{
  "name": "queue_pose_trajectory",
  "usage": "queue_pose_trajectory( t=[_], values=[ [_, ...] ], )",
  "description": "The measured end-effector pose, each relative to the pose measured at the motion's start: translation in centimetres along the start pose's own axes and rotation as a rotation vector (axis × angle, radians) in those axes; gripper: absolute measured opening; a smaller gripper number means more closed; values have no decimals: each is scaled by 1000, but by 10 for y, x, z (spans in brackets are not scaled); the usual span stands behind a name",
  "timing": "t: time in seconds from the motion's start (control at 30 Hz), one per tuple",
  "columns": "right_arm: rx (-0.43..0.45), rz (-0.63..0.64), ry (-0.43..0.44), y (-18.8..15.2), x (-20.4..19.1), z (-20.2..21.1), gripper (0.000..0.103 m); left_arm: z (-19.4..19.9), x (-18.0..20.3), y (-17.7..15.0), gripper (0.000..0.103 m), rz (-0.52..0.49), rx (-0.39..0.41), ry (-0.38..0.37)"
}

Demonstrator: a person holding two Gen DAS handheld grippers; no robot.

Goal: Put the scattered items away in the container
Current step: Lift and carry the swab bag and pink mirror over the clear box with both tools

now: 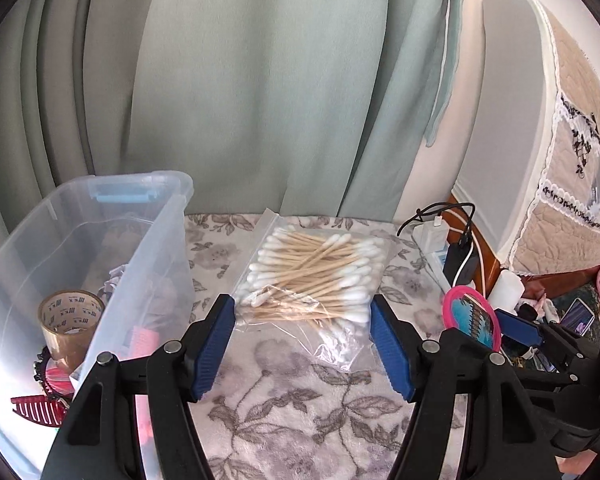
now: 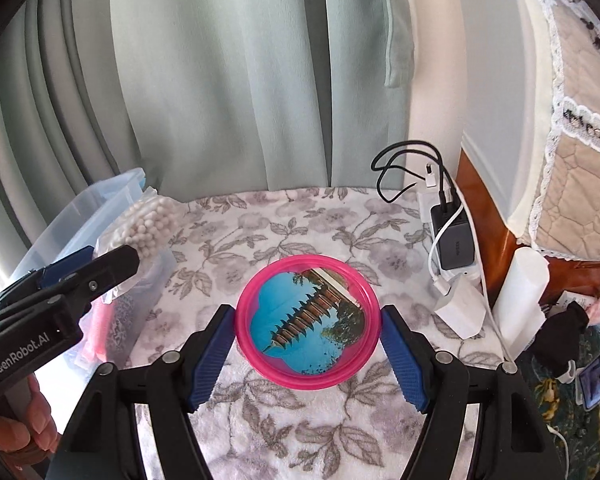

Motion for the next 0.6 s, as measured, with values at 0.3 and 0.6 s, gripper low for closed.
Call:
queue_pose_trajectory(
  t=[0.3, 0.6],
  values=[
    [106, 3, 6, 7, -17, 59, 76, 61, 0, 14, 69, 7, 97, 3],
    [198, 29, 12, 19, -38, 109, 76, 111, -4, 22, 69, 22, 182, -1]
  ],
)
Point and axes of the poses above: each gripper's, at about its wrist camera, not at the fingertips, and z roughly against the way its jaws point, x to its right, y to its top, the point moved 4 cm from there along -z, roughly the way its jaws point, and after that the axes turned 2 degrees about z, right-handed, at the moved point
